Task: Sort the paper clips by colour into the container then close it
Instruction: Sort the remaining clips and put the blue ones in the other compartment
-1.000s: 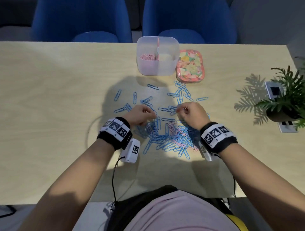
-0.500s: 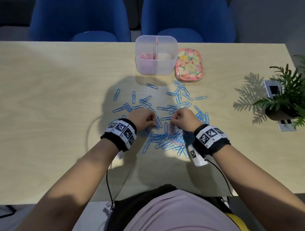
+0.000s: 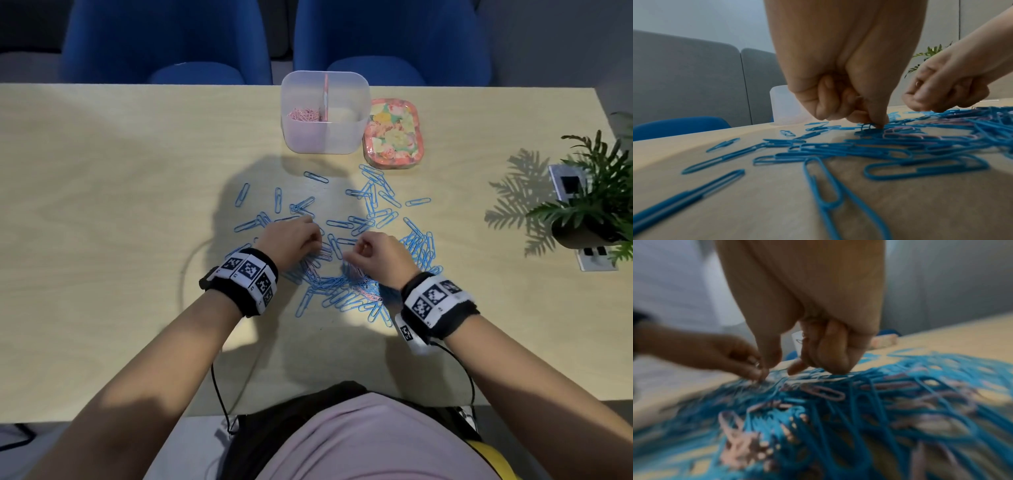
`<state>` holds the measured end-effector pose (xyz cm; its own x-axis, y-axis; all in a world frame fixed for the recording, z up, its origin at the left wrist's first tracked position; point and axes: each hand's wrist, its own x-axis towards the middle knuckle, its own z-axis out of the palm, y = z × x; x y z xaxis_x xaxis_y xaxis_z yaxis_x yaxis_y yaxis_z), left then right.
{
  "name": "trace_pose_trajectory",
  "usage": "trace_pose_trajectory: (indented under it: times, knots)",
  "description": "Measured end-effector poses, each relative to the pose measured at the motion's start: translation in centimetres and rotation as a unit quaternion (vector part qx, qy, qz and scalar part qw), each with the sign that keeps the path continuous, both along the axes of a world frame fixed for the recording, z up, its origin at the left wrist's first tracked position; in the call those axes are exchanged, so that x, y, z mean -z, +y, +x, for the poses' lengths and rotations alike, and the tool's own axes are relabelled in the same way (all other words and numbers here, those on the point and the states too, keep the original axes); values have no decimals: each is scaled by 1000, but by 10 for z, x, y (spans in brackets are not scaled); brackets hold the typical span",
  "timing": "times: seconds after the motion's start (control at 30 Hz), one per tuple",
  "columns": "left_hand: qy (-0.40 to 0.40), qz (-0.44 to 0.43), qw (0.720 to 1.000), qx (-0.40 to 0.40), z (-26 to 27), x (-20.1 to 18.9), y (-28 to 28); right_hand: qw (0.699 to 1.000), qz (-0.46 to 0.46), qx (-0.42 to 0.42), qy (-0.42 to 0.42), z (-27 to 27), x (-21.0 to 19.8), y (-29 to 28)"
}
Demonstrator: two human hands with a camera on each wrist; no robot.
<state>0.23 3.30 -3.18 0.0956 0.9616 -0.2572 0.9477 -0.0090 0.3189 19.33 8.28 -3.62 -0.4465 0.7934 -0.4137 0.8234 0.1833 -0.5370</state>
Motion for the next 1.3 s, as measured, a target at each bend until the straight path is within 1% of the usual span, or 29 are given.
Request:
trace_pose_trajectory:
  times: [0.03,0.1,0.17,0.27,0.33,0.37,0.43,0.5,0.53,0.57,0.6,0.67,0.73,0.77,0.87,0.93,0.97,1.03,1.13,1.2,1.23,1.3]
  knots:
    - [1,-3,1000,-3,0,0,0,999,25,-23,-37,-2,3,-2]
    - [-22,-19,999,-28,-2,1,-1,998,35,-35,-49,-4,6,-2]
    - [-54,-19,996,-68,-6,0,-1,1000,13,-8,-9,-5,4,2]
    - [-68,22,990,-120,-14,-4,-2,992,-30,78,91,0,5,12]
    - [-58,23,992,-113,-17,-5,-3,970,-87,135,181,4,4,16]
    - [-49,17,994,-99,-16,-5,-4,958,-118,156,211,6,3,18]
    - [-27,10,996,-82,-11,-4,-4,931,-188,197,243,6,0,19]
    - [-17,24,994,-101,-6,-2,-4,914,-230,210,261,1,-5,17]
    - [-19,35,993,-114,-4,-2,-4,915,-236,203,256,-3,-7,15]
    - [-24,46,991,-121,-4,-2,-4,923,-233,190,240,-8,-8,12]
    - [-32,51,990,-124,-4,-2,-3,939,-212,165,216,-14,-9,9]
    - [-46,35,992,-114,-4,-2,-5,975,-123,74,172,-26,-7,4]
    - [-39,-5,996,-85,-5,-1,-11,992,-54,-12,116,-35,-3,-2]
    - [-32,-22,996,-77,-6,0,-15,996,-30,-32,78,-39,-1,-4]
    - [-51,-34,994,-95,-12,5,-28,998,16,-53,-2,-45,1,-6]
    - [-66,-32,992,-104,-15,7,-33,999,16,-46,-15,-45,2,-3]
    - [-63,-33,992,-105,-17,7,-34,999,8,-29,-12,-43,2,0]
    - [-52,-31,993,-106,-19,9,-34,1000,4,19,16,-38,3,8]
    - [-46,-28,992,-110,-20,12,-33,992,10,83,92,-28,-4,17]
    - [-44,-27,994,-98,-19,12,-31,979,-34,127,154,-22,-9,18]
    - [-47,-29,994,-89,-20,11,-30,964,-81,158,198,-20,-10,17]
    - [-56,-35,995,-73,-22,9,-30,916,-175,216,288,-18,-12,13]
